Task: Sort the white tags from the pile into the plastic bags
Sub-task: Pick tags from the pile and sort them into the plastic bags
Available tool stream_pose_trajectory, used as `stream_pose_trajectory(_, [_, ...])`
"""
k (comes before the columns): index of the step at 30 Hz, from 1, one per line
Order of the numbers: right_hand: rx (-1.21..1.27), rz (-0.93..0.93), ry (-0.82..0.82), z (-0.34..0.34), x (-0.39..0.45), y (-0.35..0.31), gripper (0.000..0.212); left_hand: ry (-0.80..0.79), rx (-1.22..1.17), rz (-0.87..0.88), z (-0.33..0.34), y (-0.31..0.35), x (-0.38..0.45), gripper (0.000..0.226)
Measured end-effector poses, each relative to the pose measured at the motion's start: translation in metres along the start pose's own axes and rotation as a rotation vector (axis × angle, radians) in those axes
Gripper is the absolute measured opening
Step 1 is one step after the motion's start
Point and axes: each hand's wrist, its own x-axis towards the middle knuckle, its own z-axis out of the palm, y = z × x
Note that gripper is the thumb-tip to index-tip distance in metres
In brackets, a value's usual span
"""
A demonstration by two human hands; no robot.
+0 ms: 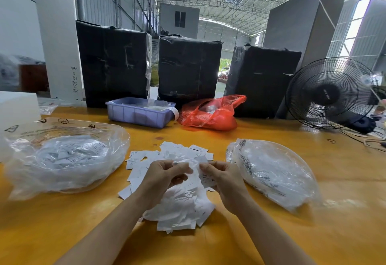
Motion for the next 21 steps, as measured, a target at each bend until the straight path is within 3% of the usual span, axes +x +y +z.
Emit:
stream_pose_trajectory(4, [-0.457,-0.258,-0.004,-0.0037,-0.0013,-0.0020,0.014,-0.022,0.153,0.076,0.0019,-0.0008,-0.0016,0.051])
stream_pose_trajectory(6, [-0.685,-0.377,-0.032,-0.0020,-0.0025,-0.0008,0.012,-0.007,0.229,0.108,0.0024,-0.0015,-0.0016,0.050])
stream_pose_trajectory(8, [-0.738,-0.436,-0.051,-0.0010,-0.0028,0.0001,0.008,0.016,0.336,0.117,0.0015,-0.0022,-0.0015,0.043])
stream_pose_trajectory(10, [-0.696,-0.473,-0.022,-0.0010,-0.0024,0.0007,0.009,0.025,0.394,0.108,0.0000,-0.0036,-0.0017,0.037])
stream_pose_trajectory(13, [-0.552,-0.480,0.148,-0.0041,-0.0002,-0.0036,0.007,0.047,0.387,0.086,-0.0010,-0.0049,-0.0009,0.023])
stream_pose_trajectory(15, [-0.402,-0.416,0.221,-0.0076,0.0003,-0.0053,0.035,0.051,0.341,0.064,-0.0009,-0.0049,-0.0001,0.011])
stream_pose_trajectory(17, [-0.239,-0.312,0.249,-0.0101,0.0011,-0.0064,0.050,0.053,0.295,0.048,-0.0007,-0.0047,0.0009,0.005])
stream_pose_trajectory(21, [0.004,-0.191,0.179,-0.0075,0.0030,-0.0071,0.014,0.057,0.230,0.018,-0.0001,-0.0041,0.0014,0.014])
